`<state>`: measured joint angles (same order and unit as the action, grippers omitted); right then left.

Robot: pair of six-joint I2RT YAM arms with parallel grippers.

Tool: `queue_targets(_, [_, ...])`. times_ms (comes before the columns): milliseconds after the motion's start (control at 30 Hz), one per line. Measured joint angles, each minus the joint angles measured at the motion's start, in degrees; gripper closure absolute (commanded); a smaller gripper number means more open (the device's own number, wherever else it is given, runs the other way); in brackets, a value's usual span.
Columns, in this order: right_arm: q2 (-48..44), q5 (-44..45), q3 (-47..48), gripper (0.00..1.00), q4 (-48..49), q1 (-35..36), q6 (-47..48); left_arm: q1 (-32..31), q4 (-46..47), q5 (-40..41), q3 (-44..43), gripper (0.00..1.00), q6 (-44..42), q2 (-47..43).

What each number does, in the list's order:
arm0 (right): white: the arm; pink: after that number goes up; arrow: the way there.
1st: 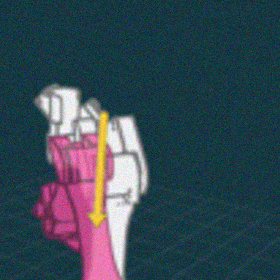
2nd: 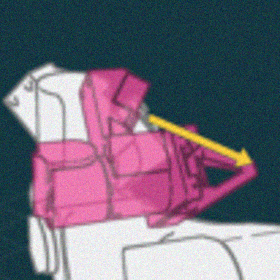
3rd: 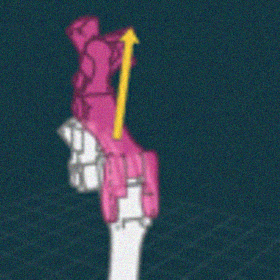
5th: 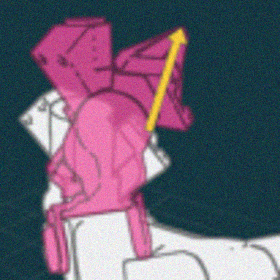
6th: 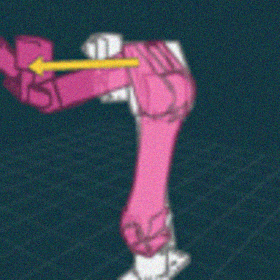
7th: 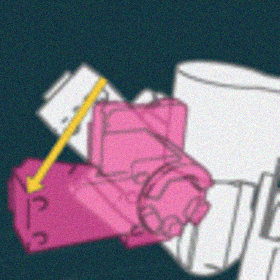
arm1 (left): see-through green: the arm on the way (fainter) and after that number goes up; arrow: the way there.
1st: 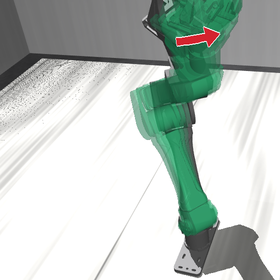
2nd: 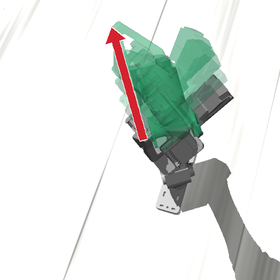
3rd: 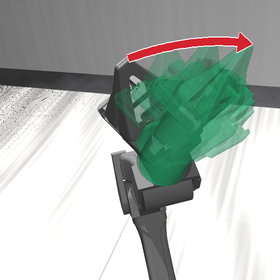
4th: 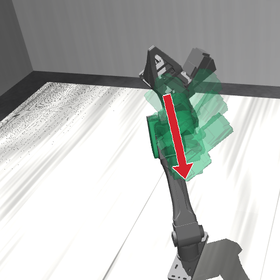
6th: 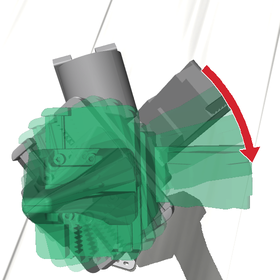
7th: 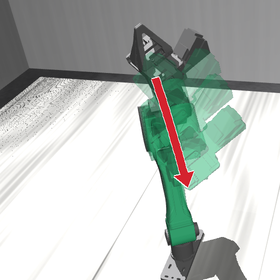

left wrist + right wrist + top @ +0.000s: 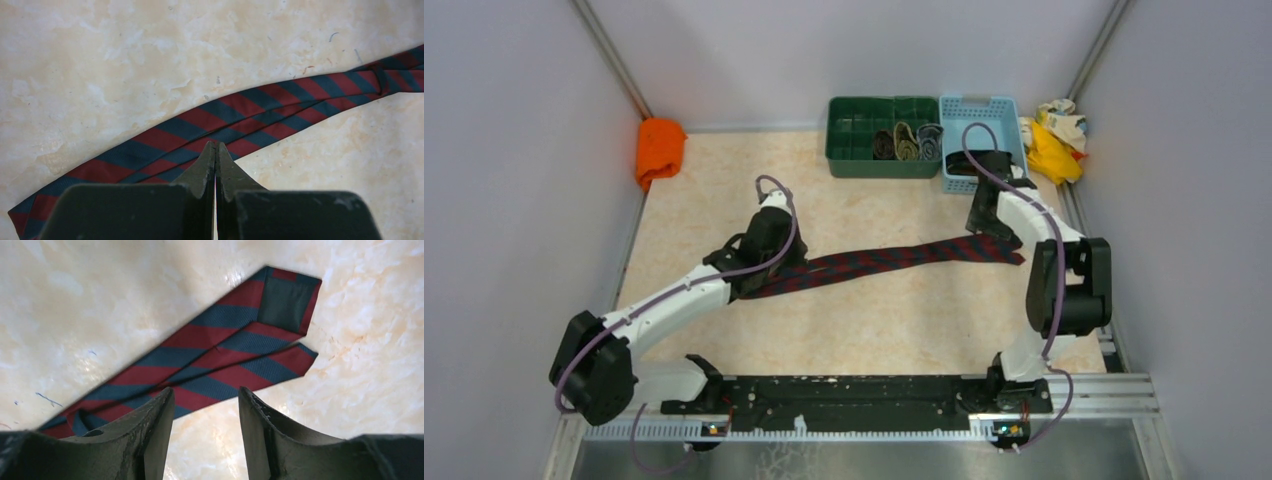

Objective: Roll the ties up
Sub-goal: Flatten out the tie at the center of the board.

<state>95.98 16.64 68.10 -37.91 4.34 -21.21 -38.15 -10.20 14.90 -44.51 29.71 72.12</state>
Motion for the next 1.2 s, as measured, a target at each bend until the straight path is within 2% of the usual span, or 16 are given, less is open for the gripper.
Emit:
queue_targets(133, [-1.4,-0.59,-3.72,0.5,0.66,0.0,-0.7,0.0,0.76,-1.73,0.09,1.0,0.0,-1.79])
queue_targets(300, [1.11,-0.94,-7.08,0.52,0.2,0.0,-1.88,0.0,1.29,-2.93,0.42,1.0,-0.04,-1.81])
queue_targets(733, [4.2,-1.79,-6.16,0.79,2.69,0.04,-2.86,0.0,1.44,-4.04,2.54,1.0,-0.22,-1.86])
queue_targets(933, [5.4,-1.84,-5.25,0.99,4.13,0.07,-2.89,0.0,1.73,-4.07,2.93,1.0,-0.52,-1.7])
queue_targets(1200, [5.64,-0.96,-4.94,1.0,5.62,0.07,-2.82,0.0,1.86,-4.46,2.99,1.0,-0.96,-0.42])
